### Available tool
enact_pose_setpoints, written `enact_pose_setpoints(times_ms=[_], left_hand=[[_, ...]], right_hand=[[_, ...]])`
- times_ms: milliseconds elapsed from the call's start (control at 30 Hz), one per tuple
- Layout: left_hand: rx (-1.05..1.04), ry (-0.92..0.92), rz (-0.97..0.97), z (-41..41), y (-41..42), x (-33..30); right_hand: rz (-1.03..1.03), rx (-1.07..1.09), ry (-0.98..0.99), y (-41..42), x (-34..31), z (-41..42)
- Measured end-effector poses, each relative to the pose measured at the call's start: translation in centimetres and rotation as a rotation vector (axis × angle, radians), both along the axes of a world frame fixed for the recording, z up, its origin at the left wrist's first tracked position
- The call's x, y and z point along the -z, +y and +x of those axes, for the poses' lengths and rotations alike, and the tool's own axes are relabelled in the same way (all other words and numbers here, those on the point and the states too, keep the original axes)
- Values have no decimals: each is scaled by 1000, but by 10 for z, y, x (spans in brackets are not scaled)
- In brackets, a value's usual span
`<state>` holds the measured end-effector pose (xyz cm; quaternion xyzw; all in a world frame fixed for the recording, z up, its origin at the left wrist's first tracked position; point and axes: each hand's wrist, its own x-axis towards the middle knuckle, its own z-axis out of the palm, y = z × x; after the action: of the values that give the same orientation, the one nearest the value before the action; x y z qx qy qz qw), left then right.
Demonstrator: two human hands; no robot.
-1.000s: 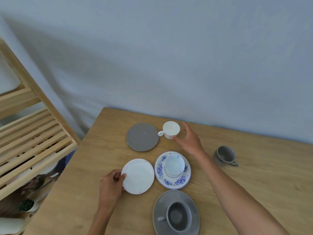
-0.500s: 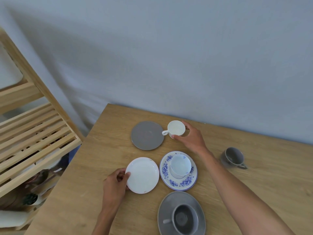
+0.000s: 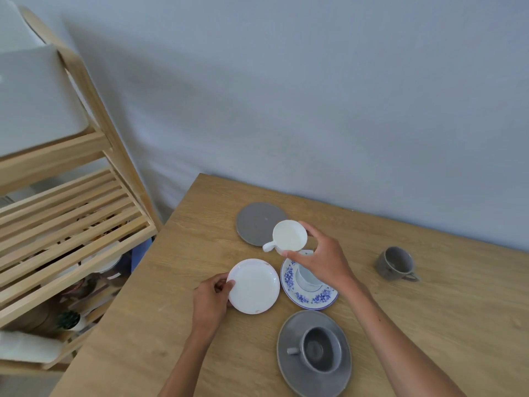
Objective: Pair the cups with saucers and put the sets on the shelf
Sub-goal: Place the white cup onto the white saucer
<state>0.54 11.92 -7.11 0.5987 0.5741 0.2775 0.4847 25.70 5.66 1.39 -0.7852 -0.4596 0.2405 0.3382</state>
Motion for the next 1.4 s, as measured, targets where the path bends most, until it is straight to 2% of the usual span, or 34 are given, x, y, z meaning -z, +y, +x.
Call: enact_pose_setpoints(times_ms=[233,333,833,1100,1200,1300,1400], left_hand=[[55,20,-19,-14,-3,2],[54,23,-27,-21,-6,2],[52,14,-3,-32,-12,1],[97,62,15,-33,-11,-1],[149,141,55,-34,-5,-1],[162,246,150,-31,5,-10],[118,226,170,-18,23,-20]], right_hand=[[-129,-110,58,-21,16,-47],[-180,-145,24,-25,19,-58],[-290,-331,-31,-31,16,-79],[-311,-349,-43,-31,15,-82],[-274,-300,-10,-33,11,-78],[-149,-157,97,-41,7,-68],[-12,4,139,-52,0,-51]])
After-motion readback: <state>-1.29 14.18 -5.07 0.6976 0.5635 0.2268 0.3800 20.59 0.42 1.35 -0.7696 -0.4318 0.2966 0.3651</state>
